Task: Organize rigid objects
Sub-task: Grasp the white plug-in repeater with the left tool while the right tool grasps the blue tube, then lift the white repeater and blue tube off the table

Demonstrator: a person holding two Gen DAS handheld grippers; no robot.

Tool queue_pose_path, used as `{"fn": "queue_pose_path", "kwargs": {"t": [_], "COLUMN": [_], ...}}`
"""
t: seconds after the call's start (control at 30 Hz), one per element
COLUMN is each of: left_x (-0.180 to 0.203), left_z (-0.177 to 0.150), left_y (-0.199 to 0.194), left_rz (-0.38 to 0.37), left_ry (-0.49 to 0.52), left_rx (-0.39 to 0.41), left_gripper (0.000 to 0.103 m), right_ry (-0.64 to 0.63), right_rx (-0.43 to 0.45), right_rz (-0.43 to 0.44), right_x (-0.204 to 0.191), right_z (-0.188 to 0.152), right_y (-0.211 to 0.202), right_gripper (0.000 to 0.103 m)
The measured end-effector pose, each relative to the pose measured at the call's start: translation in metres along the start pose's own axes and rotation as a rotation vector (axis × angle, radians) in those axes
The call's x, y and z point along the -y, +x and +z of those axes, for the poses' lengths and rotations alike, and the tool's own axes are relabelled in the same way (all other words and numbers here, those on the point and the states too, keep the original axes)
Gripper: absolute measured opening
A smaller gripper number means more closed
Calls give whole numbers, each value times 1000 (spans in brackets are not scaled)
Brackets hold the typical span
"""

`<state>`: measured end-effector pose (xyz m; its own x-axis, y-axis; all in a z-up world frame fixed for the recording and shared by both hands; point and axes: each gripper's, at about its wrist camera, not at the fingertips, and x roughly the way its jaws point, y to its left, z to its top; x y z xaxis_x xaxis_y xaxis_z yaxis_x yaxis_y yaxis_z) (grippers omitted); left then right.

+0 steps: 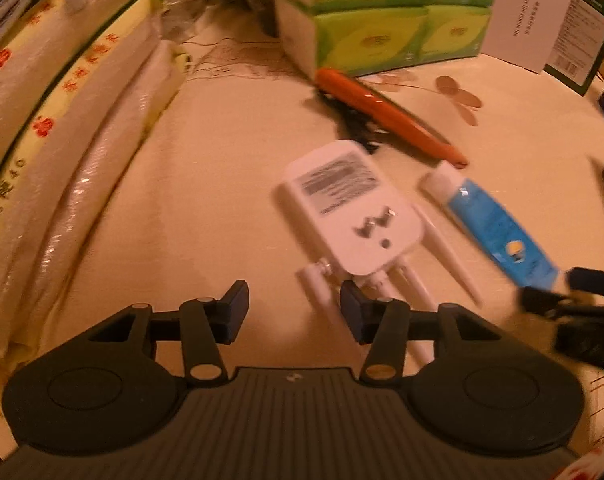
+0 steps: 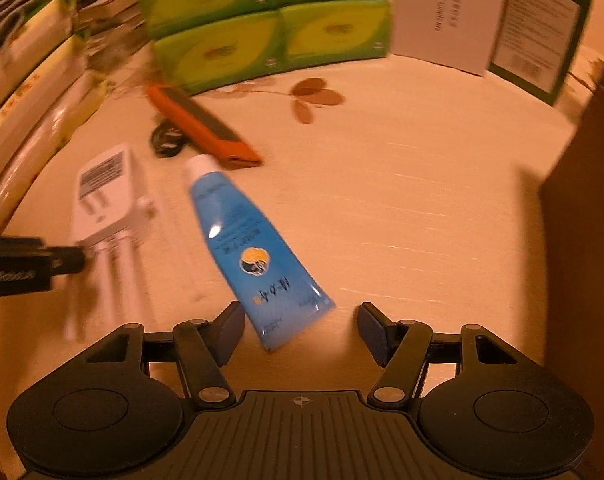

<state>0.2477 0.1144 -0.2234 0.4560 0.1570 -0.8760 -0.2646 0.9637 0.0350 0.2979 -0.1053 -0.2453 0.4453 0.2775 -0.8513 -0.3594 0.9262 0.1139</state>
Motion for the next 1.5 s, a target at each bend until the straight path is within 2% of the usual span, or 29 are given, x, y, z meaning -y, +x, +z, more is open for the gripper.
{"fn": "queue_pose_path", "kwargs": {"t": [0.13,0.23,0.3,0.33,0.47,0.67,0.87,0.9,0.93,1.03,1.17,1.27,1.5], "left_x": [-9,-9,-4,-1,17,31,26,27,27,25,25,22,26], "left_z": [0,3,8,11,25,35,36,35,35,32,19,11,20], "left_y": [-7,-19,-25,-26,-19,7,12,12,11,9,0,-4,12], "left_rz": [-11,-100,-156,-169,-163,-94,-107,-109,-112,-128,-137,-145,-135], "left_ry": [4,-19,-33,-32,1,24,18,32,39,61,117,115,115], "left_rx": [4,18,32,41,63,51,65,67,68,64,48,41,-8], "left_gripper": [45,47,56,57,58,59,57,57,57,54,53,53,53], "right_ry": [-1,-42,-88,-109,-149,-168,-175,-184,-201,-244,-217,-213,-206], "right_rx": [0,32,43,44,39,69,94,95,92,82,28,20,22], "right_rz": [24,68,77,76,77,104,131,133,127,129,119,113,103], "right_x": [5,0,-5,-7,-11,-17,-30,-32,-35,-42,-43,-45,-49], "right_z": [5,10,14,16,23,29,33,33,33,27,16,7,16], "right_y": [-7,-13,-10,-7,10,23,30,30,31,28,19,13,23], "right_gripper": [60,60,60,60,60,60,59,56,46,41,40,40,41]}}
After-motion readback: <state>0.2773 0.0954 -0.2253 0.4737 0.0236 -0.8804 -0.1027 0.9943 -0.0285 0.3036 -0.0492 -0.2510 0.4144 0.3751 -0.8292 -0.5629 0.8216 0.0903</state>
